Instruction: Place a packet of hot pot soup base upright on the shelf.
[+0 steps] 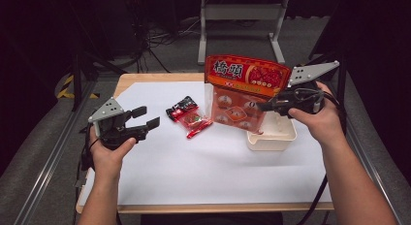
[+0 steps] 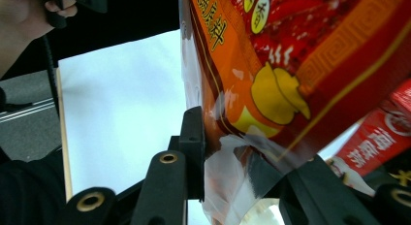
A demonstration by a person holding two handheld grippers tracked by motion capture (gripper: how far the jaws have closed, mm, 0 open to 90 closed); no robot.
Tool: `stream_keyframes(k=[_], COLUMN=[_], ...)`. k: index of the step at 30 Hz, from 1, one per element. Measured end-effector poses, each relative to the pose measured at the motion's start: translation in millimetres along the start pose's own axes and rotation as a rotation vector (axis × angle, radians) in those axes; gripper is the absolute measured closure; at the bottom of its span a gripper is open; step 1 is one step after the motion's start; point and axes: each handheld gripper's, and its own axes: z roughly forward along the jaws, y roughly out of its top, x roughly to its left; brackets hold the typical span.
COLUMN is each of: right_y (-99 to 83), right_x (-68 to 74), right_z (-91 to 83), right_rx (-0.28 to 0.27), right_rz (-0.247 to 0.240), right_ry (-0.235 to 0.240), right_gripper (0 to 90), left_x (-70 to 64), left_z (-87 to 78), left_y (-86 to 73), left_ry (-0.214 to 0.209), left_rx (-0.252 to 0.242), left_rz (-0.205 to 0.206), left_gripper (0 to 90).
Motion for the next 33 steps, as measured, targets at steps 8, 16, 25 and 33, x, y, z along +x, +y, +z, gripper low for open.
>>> stream_keyframes(k=[8, 16, 25, 33], right_y=[-10.1, -18.5, -26.3, -33.3], right_x=[-9.9, -19.4, -29.4, -37.4], right_z=[-12.4, -23.7, -35.0, -38.4], right_rx=[-0.001, -0.009, -0.021, -0.023], right_rz=[0.008, 0.025, 0.05, 0.078], right_ry=[-0.053, -0.092, -0.133, -0.185], right_gripper=[71.6, 71.6, 71.5, 71.5], left_x=[5.5, 9.0, 13.3, 16.3], left_z=[3.5, 5.6, 6.6, 6.5], left_y=[-4.1, -7.0, -10.0, -12.2], left_ry=[0.027, 0.052, 0.056, 0.062], left_rx=[0.032, 0.059, 0.06, 0.06], left_rz=[0.006, 0.023, 0.015, 0.004], left_gripper=[36.6, 36.3, 36.3, 36.3])
